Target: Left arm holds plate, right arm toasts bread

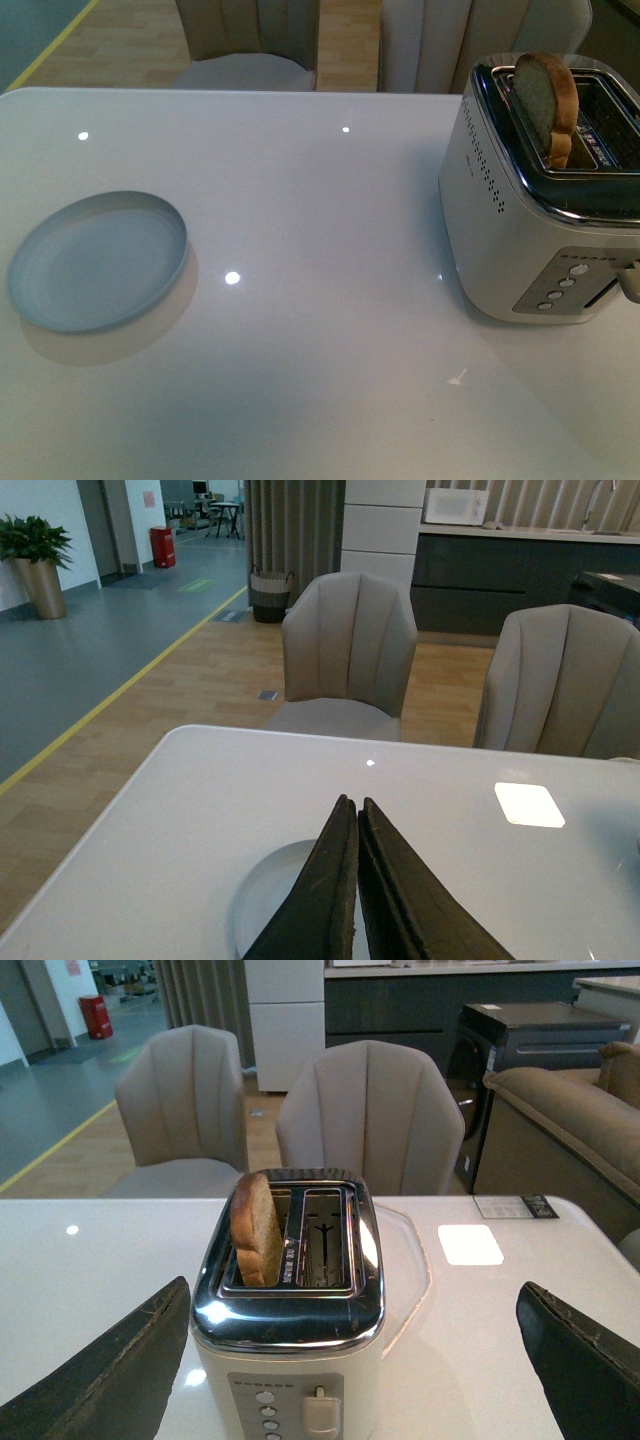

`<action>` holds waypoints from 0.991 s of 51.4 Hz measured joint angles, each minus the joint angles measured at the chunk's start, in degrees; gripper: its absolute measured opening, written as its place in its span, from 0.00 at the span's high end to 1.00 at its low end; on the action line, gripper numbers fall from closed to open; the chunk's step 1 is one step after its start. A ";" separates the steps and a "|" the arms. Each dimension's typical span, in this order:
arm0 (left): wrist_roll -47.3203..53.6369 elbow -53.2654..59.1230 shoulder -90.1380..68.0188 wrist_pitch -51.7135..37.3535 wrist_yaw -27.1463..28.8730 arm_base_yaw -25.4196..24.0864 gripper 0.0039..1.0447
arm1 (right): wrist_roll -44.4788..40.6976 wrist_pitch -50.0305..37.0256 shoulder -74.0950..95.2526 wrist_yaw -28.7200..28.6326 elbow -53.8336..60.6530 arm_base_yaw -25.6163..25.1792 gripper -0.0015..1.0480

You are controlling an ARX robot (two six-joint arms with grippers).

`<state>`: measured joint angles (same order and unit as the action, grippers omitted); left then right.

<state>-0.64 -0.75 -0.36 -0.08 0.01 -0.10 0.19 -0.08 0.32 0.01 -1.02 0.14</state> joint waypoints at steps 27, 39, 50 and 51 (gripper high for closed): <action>0.00 0.00 0.00 0.00 0.00 0.00 0.09 | 0.00 0.00 0.00 0.00 0.00 0.00 0.08; 0.11 0.00 0.00 0.00 0.00 0.00 0.07 | 0.00 0.00 0.00 0.00 0.00 0.00 0.08; 0.11 0.00 0.00 0.00 0.00 0.00 0.07 | 0.00 0.00 0.00 0.02 0.00 0.00 0.08; 0.11 0.00 0.00 0.00 0.00 0.00 0.07 | 0.00 0.00 0.00 0.02 0.00 0.00 0.08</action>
<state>-0.54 -0.75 -0.36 -0.08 0.01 -0.10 0.19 -0.08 0.32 0.03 -1.02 0.14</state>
